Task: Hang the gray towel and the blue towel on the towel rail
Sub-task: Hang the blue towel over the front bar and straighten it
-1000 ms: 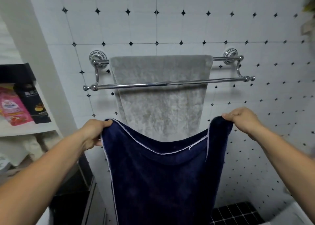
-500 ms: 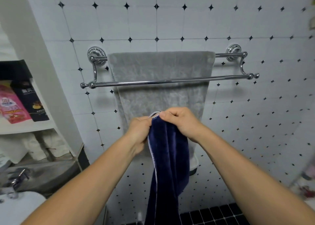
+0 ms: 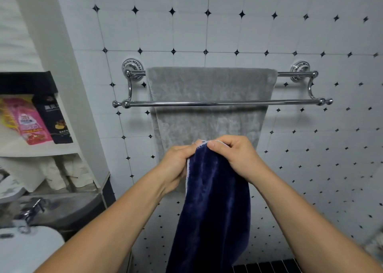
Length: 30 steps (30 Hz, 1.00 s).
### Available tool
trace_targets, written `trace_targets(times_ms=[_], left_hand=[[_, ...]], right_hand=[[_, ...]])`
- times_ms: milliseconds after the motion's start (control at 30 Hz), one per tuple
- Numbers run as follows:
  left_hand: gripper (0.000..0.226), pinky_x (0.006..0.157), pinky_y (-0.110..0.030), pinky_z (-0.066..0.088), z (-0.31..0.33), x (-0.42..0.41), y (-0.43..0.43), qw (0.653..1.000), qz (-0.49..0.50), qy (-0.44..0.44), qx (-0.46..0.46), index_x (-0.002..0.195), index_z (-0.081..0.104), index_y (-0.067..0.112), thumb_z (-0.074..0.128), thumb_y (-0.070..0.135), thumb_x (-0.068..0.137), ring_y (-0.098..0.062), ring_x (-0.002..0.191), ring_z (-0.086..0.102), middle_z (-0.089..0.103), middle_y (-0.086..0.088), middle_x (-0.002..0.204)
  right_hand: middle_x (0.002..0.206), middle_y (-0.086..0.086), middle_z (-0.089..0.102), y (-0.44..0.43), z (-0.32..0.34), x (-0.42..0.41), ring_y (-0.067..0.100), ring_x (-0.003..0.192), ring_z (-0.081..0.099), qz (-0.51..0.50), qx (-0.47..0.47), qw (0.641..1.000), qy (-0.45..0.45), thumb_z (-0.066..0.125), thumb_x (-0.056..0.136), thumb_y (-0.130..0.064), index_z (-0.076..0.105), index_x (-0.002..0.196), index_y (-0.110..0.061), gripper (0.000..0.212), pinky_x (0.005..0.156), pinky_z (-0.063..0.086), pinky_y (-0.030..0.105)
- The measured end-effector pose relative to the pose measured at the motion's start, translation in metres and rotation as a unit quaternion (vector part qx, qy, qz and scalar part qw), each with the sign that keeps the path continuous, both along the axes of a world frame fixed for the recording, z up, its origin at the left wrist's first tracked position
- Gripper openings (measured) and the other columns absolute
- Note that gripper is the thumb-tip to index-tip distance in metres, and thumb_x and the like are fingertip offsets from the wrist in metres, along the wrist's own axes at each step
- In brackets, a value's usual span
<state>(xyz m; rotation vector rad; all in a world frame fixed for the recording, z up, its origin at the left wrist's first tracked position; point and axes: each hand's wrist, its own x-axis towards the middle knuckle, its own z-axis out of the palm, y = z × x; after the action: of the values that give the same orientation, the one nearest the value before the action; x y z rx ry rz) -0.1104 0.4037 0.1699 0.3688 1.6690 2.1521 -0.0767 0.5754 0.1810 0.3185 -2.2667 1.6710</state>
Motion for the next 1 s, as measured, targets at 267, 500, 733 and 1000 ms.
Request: trace_targets(times_ms=[267, 500, 733, 1000], left_hand=[[0.027, 0.081, -0.037, 0.056, 0.003, 0.009, -0.01, 0.993, 0.015, 0.106, -0.045, 0.105, 0.069, -0.005, 0.071, 0.011, 0.084, -0.028, 0.089, 0.072, 0.074, -0.023, 0.1], [0.024, 0.071, -0.016, 0.053, 0.033, 0.001, -0.033, 0.953, 0.012, 0.272, -0.133, 0.088, 0.074, 0.013, 0.065, -0.009, 0.082, -0.003, 0.073, 0.068, 0.076, 0.007, 0.075], [0.026, 0.076, -0.015, 0.053, 0.059, -0.017, -0.065, 0.919, 0.018, 0.345, -0.19, 0.085, 0.074, 0.015, 0.066, -0.01, 0.082, -0.004, 0.076, 0.068, 0.076, 0.008, 0.078], [0.041, 0.047, -0.007, 0.037, 0.019, -0.041, -0.105, 0.898, 0.138, 0.322, -0.267, 0.074, 0.039, 0.018, 0.067, -0.011, 0.081, 0.004, 0.043, 0.044, 0.049, 0.017, 0.046]], right_hand=[[0.07, 0.004, 0.07, -0.011, -0.005, 0.002, 0.015, 0.064, 0.064, -0.072, 0.077, 0.994, 0.034, 0.068, 0.081, -0.045, 0.071, 0.072, -0.02, 0.027, 0.063, 0.052, 0.037], [0.077, -0.011, 0.072, 0.008, -0.036, 0.022, 0.006, 0.073, 0.068, 0.137, 0.097, 0.977, -0.133, 0.076, 0.076, -0.044, 0.071, 0.083, -0.024, 0.021, 0.065, 0.051, 0.021], [0.081, -0.003, 0.062, 0.046, -0.091, 0.019, 0.021, 0.069, 0.056, 0.047, 0.628, 0.744, -0.224, 0.065, 0.072, -0.042, 0.061, 0.079, -0.019, 0.025, 0.059, 0.043, 0.025], [0.077, 0.004, 0.065, 0.099, -0.049, 0.018, 0.03, 0.072, 0.06, -0.16, 0.712, 0.675, 0.109, 0.085, 0.062, -0.035, 0.072, 0.074, -0.017, 0.026, 0.059, 0.033, 0.034]])
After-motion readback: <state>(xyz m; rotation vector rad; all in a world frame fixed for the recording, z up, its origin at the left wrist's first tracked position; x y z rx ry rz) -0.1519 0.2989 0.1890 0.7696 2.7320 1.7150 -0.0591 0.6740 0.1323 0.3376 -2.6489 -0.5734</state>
